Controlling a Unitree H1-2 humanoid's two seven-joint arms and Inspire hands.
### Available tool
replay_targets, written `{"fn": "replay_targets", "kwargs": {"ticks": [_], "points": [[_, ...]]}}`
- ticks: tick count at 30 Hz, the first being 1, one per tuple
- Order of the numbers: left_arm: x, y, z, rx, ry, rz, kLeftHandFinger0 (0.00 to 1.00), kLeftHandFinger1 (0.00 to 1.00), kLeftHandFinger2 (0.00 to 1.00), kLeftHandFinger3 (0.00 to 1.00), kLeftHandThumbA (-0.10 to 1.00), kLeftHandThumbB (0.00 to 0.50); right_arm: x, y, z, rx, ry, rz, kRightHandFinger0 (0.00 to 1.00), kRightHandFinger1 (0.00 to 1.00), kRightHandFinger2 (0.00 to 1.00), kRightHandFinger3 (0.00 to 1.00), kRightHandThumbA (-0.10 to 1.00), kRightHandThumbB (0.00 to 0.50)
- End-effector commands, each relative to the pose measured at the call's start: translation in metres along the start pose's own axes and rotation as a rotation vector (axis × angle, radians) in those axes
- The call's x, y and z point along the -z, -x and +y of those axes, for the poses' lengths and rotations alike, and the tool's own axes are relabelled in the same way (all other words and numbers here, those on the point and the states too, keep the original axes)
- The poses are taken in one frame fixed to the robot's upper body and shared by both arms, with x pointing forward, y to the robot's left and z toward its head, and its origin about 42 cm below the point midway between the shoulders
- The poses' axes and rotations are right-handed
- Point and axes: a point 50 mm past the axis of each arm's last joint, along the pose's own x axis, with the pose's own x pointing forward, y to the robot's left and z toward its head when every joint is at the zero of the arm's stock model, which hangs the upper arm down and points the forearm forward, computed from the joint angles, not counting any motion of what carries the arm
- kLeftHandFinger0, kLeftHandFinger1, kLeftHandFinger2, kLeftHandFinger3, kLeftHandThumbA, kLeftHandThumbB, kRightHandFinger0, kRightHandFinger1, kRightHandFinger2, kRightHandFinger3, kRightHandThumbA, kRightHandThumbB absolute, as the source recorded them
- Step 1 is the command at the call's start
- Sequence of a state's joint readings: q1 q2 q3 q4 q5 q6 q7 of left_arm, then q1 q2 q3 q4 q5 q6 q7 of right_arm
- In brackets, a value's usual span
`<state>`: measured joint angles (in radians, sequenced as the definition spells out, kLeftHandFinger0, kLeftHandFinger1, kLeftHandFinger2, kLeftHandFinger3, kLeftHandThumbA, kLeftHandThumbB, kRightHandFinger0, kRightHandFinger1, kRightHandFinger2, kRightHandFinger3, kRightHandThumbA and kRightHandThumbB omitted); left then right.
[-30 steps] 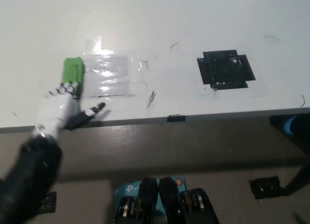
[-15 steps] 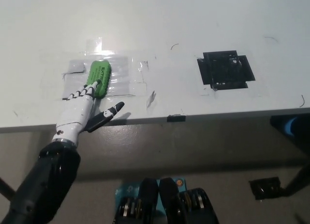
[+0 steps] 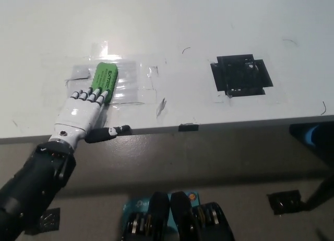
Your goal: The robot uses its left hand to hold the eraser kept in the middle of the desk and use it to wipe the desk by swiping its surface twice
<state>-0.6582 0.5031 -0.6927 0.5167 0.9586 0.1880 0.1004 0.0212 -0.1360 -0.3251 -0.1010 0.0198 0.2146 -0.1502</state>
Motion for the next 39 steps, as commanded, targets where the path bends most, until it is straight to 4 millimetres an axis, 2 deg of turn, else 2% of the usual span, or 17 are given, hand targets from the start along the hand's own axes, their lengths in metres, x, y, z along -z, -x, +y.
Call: {"fn": "replay_targets", "kwargs": {"ticks": [1, 3, 8, 11, 12, 14, 16, 20, 24, 26, 27, 29, 30, 32, 33, 37, 39], "points": [[0.015, 0.02, -0.037, 0.312, -0.257, 0.055, 1.0, 1.0, 1.0, 1.0, 1.0, 0.5, -0.022, -0.009, -0.001, -0.021, 0.011, -0.083, 0.94, 0.93, 0.83, 0.86, 1.0, 0.09], [0.007, 0.021, -0.039, 0.313, -0.232, 0.041, 1.0, 1.0, 1.0, 1.0, 1.0, 0.5, -0.022, -0.008, 0.0, -0.023, 0.011, -0.091, 0.95, 0.92, 0.82, 0.84, 1.0, 0.119], [0.001, 0.02, -0.04, 0.322, -0.215, 0.036, 1.0, 1.0, 1.0, 1.0, 1.0, 0.5, -0.024, -0.01, -0.001, -0.023, 0.014, -0.094, 0.95, 0.93, 0.83, 0.84, 1.0, 0.098], [-0.002, 0.02, -0.044, 0.333, -0.181, 0.037, 1.0, 1.0, 1.0, 1.0, 1.0, 0.5, -0.024, -0.012, 0.0, -0.027, 0.017, -0.097, 0.92, 0.9, 0.8, 0.81, 1.0, 0.162], [-0.004, 0.02, -0.046, 0.333, -0.168, 0.039, 1.0, 1.0, 1.0, 1.0, 1.0, 0.5, -0.024, -0.012, 0.0, -0.025, 0.02, -0.097, 0.92, 0.91, 0.8, 0.82, 1.0, 0.135], [-0.004, 0.02, -0.046, 0.333, -0.167, 0.04, 1.0, 1.0, 1.0, 1.0, 1.0, 0.5, -0.024, -0.012, 0.0, -0.025, 0.021, -0.097, 0.92, 0.91, 0.8, 0.82, 1.0, 0.133], [-0.014, 0.018, -0.046, 0.355, -0.108, 0.044, 1.0, 1.0, 1.0, 1.0, 1.0, 0.5, -0.026, -0.013, -0.002, -0.024, 0.015, -0.1, 0.93, 0.93, 0.82, 0.85, 1.0, 0.087], [-0.03, 0.011, -0.044, 0.359, -0.046, 0.032, 1.0, 1.0, 1.0, 1.0, 1.0, 0.5, -0.028, -0.013, 0.0, -0.023, 0.001, -0.098, 0.95, 0.92, 0.79, 0.82, 1.0, 0.103], [-0.055, 0.006, -0.044, 0.361, 0.027, 0.006, 1.0, 1.0, 1.0, 1.0, 1.0, 0.5, -0.03, -0.013, 0.002, -0.033, 0.02, -0.104, 0.93, 0.91, 0.8, 0.83, 1.0, 0.156], [-0.08, -0.002, -0.041, 0.348, 0.048, -0.032, 1.0, 1.0, 1.0, 1.0, 1.0, 0.5, -0.032, -0.013, 0.003, -0.031, 0.021, -0.103, 0.93, 0.92, 0.8, 0.83, 1.0, 0.118], [-0.079, -0.001, -0.041, 0.348, 0.049, -0.03, 1.0, 1.0, 1.0, 1.0, 1.0, 0.5, -0.032, -0.014, 0.003, -0.032, 0.022, -0.103, 0.93, 0.92, 0.8, 0.83, 1.0, 0.118], [-0.096, -0.005, -0.037, 0.352, 0.067, -0.06, 1.0, 1.0, 1.0, 1.0, 1.0, 0.5, -0.033, -0.014, 0.004, -0.037, 0.029, -0.105, 0.94, 0.92, 0.81, 0.84, 1.0, 0.133], [-0.112, -0.009, -0.034, 0.337, 0.092, -0.095, 1.0, 1.0, 1.0, 1.0, 1.0, 0.5, -0.034, -0.014, 0.005, -0.041, 0.034, -0.106, 0.93, 0.92, 0.81, 0.85, 1.0, 0.138], [-0.124, -0.011, -0.033, 0.337, 0.077, -0.116, 1.0, 1.0, 1.0, 1.0, 1.0, 0.5, -0.035, -0.015, 0.008, -0.05, 0.027, -0.109, 0.93, 0.92, 0.81, 0.85, 1.0, 0.131], [-0.137, -0.013, -0.03, 0.331, 0.078, -0.145, 1.0, 1.0, 1.0, 1.0, 1.0, 0.5, -0.035, -0.016, 0.008, -0.05, 0.025, -0.11, 0.92, 0.91, 0.8, 0.84, 1.0, 0.149], [-0.178, -0.024, -0.021, 0.337, 0.093, -0.213, 1.0, 1.0, 1.0, 1.0, 1.0, 0.5, -0.037, -0.017, 0.01, -0.05, 0.033, -0.122, 0.91, 0.9, 0.79, 0.82, 1.0, 0.107], [-0.187, -0.026, -0.019, 0.327, 0.115, -0.229, 1.0, 1.0, 1.0, 1.0, 1.0, 0.5, -0.038, -0.018, 0.013, -0.056, 0.036, -0.12, 0.92, 0.92, 0.81, 0.84, 1.0, 0.11]]}}
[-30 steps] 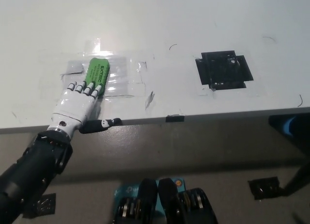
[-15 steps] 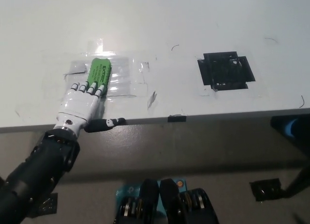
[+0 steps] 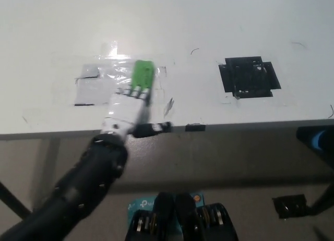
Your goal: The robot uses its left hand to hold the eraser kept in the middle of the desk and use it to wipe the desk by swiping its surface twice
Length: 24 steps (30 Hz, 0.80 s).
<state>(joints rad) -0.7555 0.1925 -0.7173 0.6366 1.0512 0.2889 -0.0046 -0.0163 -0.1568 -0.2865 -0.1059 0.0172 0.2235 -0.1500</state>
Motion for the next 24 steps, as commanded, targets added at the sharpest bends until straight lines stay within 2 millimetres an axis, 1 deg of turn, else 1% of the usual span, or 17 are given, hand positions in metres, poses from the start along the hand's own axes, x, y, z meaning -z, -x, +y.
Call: {"fn": "replay_targets", "kwargs": {"ticks": [1, 2, 3, 5, 6, 8, 9, 12, 14, 15, 17, 19, 21, 22, 24], "points": [[-0.055, 0.013, -0.05, 0.285, 0.057, -0.157, 1.0, 1.0, 1.0, 1.0, 1.0, 0.5, -0.023, -0.008, 0.001, -0.015, 0.027, -0.08, 0.92, 0.92, 0.81, 0.85, 1.0, 0.12], [-0.06, 0.011, -0.049, 0.28, 0.05, -0.168, 1.0, 1.0, 1.0, 1.0, 1.0, 0.5, -0.024, -0.009, 0.002, -0.016, 0.028, -0.079, 0.93, 0.92, 0.81, 0.85, 1.0, 0.135], [-0.067, 0.01, -0.047, 0.282, 0.031, -0.181, 1.0, 1.0, 1.0, 1.0, 1.0, 0.5, -0.025, -0.009, 0.002, -0.018, 0.028, -0.08, 0.93, 0.92, 0.81, 0.85, 1.0, 0.138], [-0.07, 0.01, -0.048, 0.291, 0.029, -0.186, 1.0, 1.0, 1.0, 1.0, 1.0, 0.5, -0.026, -0.009, 0.006, -0.026, 0.027, -0.082, 0.93, 0.92, 0.81, 0.85, 1.0, 0.132], [-0.077, 0.007, -0.046, 0.3, 0.014, -0.196, 1.0, 1.0, 1.0, 1.0, 1.0, 0.5, -0.026, -0.009, 0.006, -0.016, 0.025, -0.077, 0.93, 0.92, 0.81, 0.86, 1.0, 0.123], [-0.075, 0.009, -0.048, 0.303, 0.015, -0.19, 1.0, 1.0, 1.0, 1.0, 1.0, 0.5, -0.026, -0.009, 0.01, -0.023, 0.025, -0.076, 0.93, 0.92, 0.82, 0.86, 1.0, 0.121], [-0.078, 0.006, -0.045, 0.307, 0.004, -0.196, 1.0, 1.0, 1.0, 1.0, 1.0, 0.5, -0.025, -0.01, 0.01, -0.02, 0.028, -0.091, 0.91, 0.91, 0.81, 0.86, 1.0, 0.107], [-0.077, 0.0, -0.043, 0.322, -0.012, -0.189, 1.0, 1.0, 1.0, 1.0, 1.0, 0.5, -0.026, -0.01, 0.014, -0.016, 0.016, -0.083, 0.91, 0.9, 0.8, 0.85, 1.0, 0.094], [-0.079, -0.003, -0.043, 0.326, -0.03, -0.18, 1.0, 1.0, 1.0, 1.0, 1.0, 0.5, -0.026, -0.009, 0.015, -0.018, 0.025, -0.084, 0.92, 0.91, 0.81, 0.86, 1.0, 0.12], [-0.079, -0.004, -0.044, 0.329, -0.034, -0.178, 1.0, 1.0, 1.0, 1.0, 1.0, 0.5, -0.025, -0.009, 0.015, -0.015, 0.028, -0.089, 0.91, 0.91, 0.81, 0.85, 1.0, 0.116], [-0.078, -0.007, -0.045, 0.341, -0.053, -0.172, 1.0, 1.0, 1.0, 1.0, 1.0, 0.5, -0.026, -0.01, 0.015, -0.012, 0.03, -0.093, 0.9, 0.9, 0.81, 0.84, 1.0, 0.091], [-0.077, -0.007, -0.047, 0.34, -0.058, -0.17, 1.0, 1.0, 1.0, 1.0, 1.0, 0.5, -0.028, -0.011, 0.016, -0.015, 0.035, -0.096, 0.9, 0.9, 0.8, 0.83, 1.0, 0.091], [-0.078, -0.009, -0.047, 0.341, -0.067, -0.172, 1.0, 1.0, 1.0, 1.0, 1.0, 0.5, -0.028, -0.011, 0.016, -0.02, 0.033, -0.102, 0.89, 0.89, 0.8, 0.83, 1.0, 0.111], [-0.078, -0.009, -0.047, 0.341, -0.07, -0.17, 1.0, 1.0, 1.0, 1.0, 1.0, 0.5, -0.028, -0.011, 0.016, -0.02, 0.032, -0.1, 0.89, 0.9, 0.81, 0.84, 1.0, 0.107], [-0.078, -0.01, -0.047, 0.344, -0.072, -0.167, 1.0, 1.0, 1.0, 1.0, 1.0, 0.5, -0.028, -0.011, 0.016, -0.017, 0.034, -0.099, 0.89, 0.9, 0.81, 0.84, 1.0, 0.119]]}}
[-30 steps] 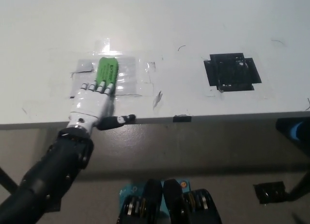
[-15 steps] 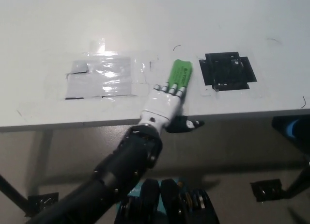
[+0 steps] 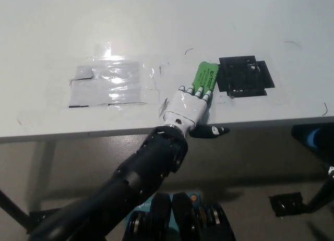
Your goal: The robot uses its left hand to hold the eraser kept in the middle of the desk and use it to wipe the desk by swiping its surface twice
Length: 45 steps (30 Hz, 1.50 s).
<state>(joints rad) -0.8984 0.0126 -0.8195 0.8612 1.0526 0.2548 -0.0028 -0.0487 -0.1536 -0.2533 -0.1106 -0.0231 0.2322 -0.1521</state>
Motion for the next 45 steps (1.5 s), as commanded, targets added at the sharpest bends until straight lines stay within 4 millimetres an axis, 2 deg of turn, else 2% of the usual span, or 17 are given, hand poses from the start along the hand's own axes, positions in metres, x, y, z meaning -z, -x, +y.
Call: {"fn": "replay_targets", "kwargs": {"ticks": [1, 2, 3, 4, 5, 8, 11, 14, 18, 20, 26, 27, 29, 32, 42, 43, 45], "points": [[-0.007, 0.019, -0.072, 0.31, 0.013, -0.048, 1.0, 1.0, 1.0, 1.0, 1.0, 0.5, -0.018, -0.005, 0.0, 0.011, 0.008, -0.065, 0.89, 0.9, 0.81, 0.84, 1.0, 0.123], [-0.006, 0.018, -0.072, 0.31, 0.011, -0.049, 1.0, 1.0, 1.0, 1.0, 1.0, 0.5, -0.018, -0.005, 0.0, 0.011, 0.002, -0.068, 0.89, 0.9, 0.81, 0.84, 1.0, 0.131], [-0.005, 0.018, -0.072, 0.312, 0.005, -0.043, 1.0, 1.0, 1.0, 1.0, 1.0, 0.5, -0.018, -0.006, 0.0, 0.012, 0.003, -0.07, 0.89, 0.9, 0.81, 0.84, 1.0, 0.105], [-0.005, 0.018, -0.072, 0.312, 0.004, -0.043, 1.0, 1.0, 1.0, 1.0, 1.0, 0.5, -0.018, -0.006, 0.0, 0.012, 0.003, -0.07, 0.9, 0.9, 0.81, 0.84, 1.0, 0.102], [-0.003, 0.018, -0.073, 0.314, 0.01, -0.04, 1.0, 1.0, 1.0, 1.0, 1.0, 0.5, -0.019, -0.006, 0.0, 0.013, 0.003, -0.07, 0.9, 0.9, 0.81, 0.83, 1.0, 0.121], [0.003, 0.02, -0.079, 0.328, 0.026, -0.02, 1.0, 1.0, 1.0, 1.0, 1.0, 0.5, -0.017, -0.005, -0.002, 0.021, 0.003, -0.069, 0.9, 0.9, 0.81, 0.83, 1.0, 0.125], [0.007, 0.023, -0.082, 0.342, 0.019, -0.007, 1.0, 1.0, 1.0, 1.0, 1.0, 0.5, -0.017, -0.005, -0.004, 0.023, 0.002, -0.075, 0.89, 0.9, 0.81, 0.82, 1.0, 0.093], [0.03, 0.036, -0.104, 0.36, 0.084, 0.045, 1.0, 1.0, 1.0, 1.0, 1.0, 0.5, -0.017, -0.004, -0.006, 0.026, 0.007, -0.062, 0.9, 0.9, 0.81, 0.83, 1.0, 0.1], [0.046, 0.046, -0.116, 0.383, 0.165, 0.087, 1.0, 1.0, 1.0, 1.0, 1.0, 0.5, -0.014, -0.003, -0.007, 0.029, 0.011, -0.058, 0.9, 0.9, 0.81, 0.85, 1.0, 0.107], [0.065, 0.058, -0.126, 0.383, 0.242, 0.154, 1.0, 1.0, 1.0, 1.0, 1.0, 0.5, -0.014, -0.003, -0.009, 0.034, -0.002, -0.056, 0.89, 0.89, 0.8, 0.83, 1.0, 0.107], [0.107, 0.086, -0.143, 0.414, 0.275, 0.242, 1.0, 1.0, 1.0, 1.0, 1.0, 0.487, -0.01, 0.0, -0.012, 0.036, -0.004, -0.041, 0.91, 0.9, 0.81, 0.84, 1.0, 0.103], [0.124, 0.098, -0.15, 0.421, 0.303, 0.276, 1.0, 1.0, 1.0, 1.0, 1.0, 0.488, -0.01, 0.001, -0.013, 0.038, 0.015, -0.041, 0.9, 0.9, 0.82, 0.85, 1.0, 0.083], [0.129, 0.103, -0.152, 0.429, 0.297, 0.293, 1.0, 1.0, 1.0, 1.0, 1.0, 0.491, -0.009, 0.001, -0.014, 0.038, 0.019, -0.044, 0.9, 0.91, 0.82, 0.85, 1.0, 0.073], [0.153, 0.119, -0.165, 0.45, 0.315, 0.348, 1.0, 1.0, 1.0, 1.0, 1.0, 0.499, -0.008, 0.001, -0.015, 0.047, 0.01, -0.035, 0.89, 0.89, 0.81, 0.84, 1.0, 0.097], [0.181, 0.15, -0.185, 0.514, 0.228, 0.421, 1.0, 1.0, 1.0, 1.0, 1.0, 0.5, -0.009, 0.0, -0.016, 0.05, 0.022, -0.047, 0.89, 0.88, 0.79, 0.82, 1.0, 0.073], [0.185, 0.154, -0.189, 0.522, 0.238, 0.445, 1.0, 1.0, 1.0, 1.0, 1.0, 0.5, -0.009, -0.001, -0.017, 0.051, 0.023, -0.051, 0.89, 0.87, 0.79, 0.81, 1.0, 0.1], [0.187, 0.157, -0.192, 0.536, 0.231, 0.457, 1.0, 1.0, 1.0, 1.0, 1.0, 0.5, -0.01, -0.001, -0.018, 0.052, 0.032, -0.055, 0.87, 0.87, 0.78, 0.81, 1.0, 0.107]]}}
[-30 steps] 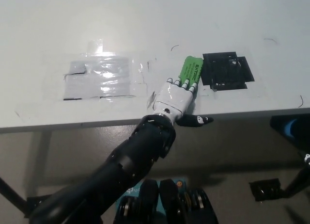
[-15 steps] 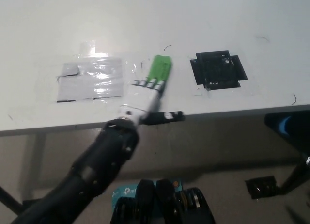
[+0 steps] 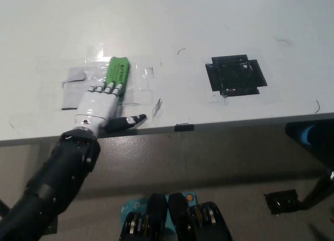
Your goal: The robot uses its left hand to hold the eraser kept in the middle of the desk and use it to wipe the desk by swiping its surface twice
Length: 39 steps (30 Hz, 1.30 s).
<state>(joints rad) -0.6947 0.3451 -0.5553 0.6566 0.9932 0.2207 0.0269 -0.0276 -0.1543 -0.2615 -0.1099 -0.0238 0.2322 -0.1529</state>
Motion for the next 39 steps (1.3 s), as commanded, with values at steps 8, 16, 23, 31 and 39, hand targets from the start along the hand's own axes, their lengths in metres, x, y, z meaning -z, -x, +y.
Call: {"fn": "replay_targets", "kwargs": {"ticks": [8, 16, 23, 31, 39], "points": [[0.086, 0.094, -0.145, 0.552, 0.107, 0.32, 1.0, 1.0, 1.0, 1.0, 1.0, 0.5, -0.015, -0.005, -0.015, 0.037, 0.001, -0.06, 0.89, 0.89, 0.81, 0.84, 1.0, 0.114], [0.088, 0.11, -0.156, 0.552, 0.176, 0.345, 1.0, 1.0, 1.0, 1.0, 1.0, 0.5, -0.012, -0.004, -0.018, 0.04, 0.012, -0.057, 0.91, 0.9, 0.82, 0.88, 1.0, 0.086], [0.08, 0.106, -0.149, 0.521, 0.173, 0.306, 1.0, 1.0, 1.0, 1.0, 1.0, 0.5, -0.011, -0.003, -0.019, 0.044, 0.031, -0.056, 0.89, 0.88, 0.81, 0.84, 1.0, 0.085], [0.055, 0.086, -0.093, 0.247, 0.301, 0.118, 1.0, 1.0, 1.0, 1.0, 1.0, 0.492, -0.008, 0.0, -0.022, 0.038, 0.025, -0.043, 0.91, 0.9, 0.82, 0.84, 1.0, 0.071], [0.038, 0.028, 0.052, -0.258, 0.388, -0.099, 1.0, 1.0, 1.0, 1.0, 1.0, 0.379, -0.002, 0.004, -0.021, 0.027, 0.023, -0.033, 0.92, 0.91, 0.81, 0.85, 1.0, 0.07]]}}
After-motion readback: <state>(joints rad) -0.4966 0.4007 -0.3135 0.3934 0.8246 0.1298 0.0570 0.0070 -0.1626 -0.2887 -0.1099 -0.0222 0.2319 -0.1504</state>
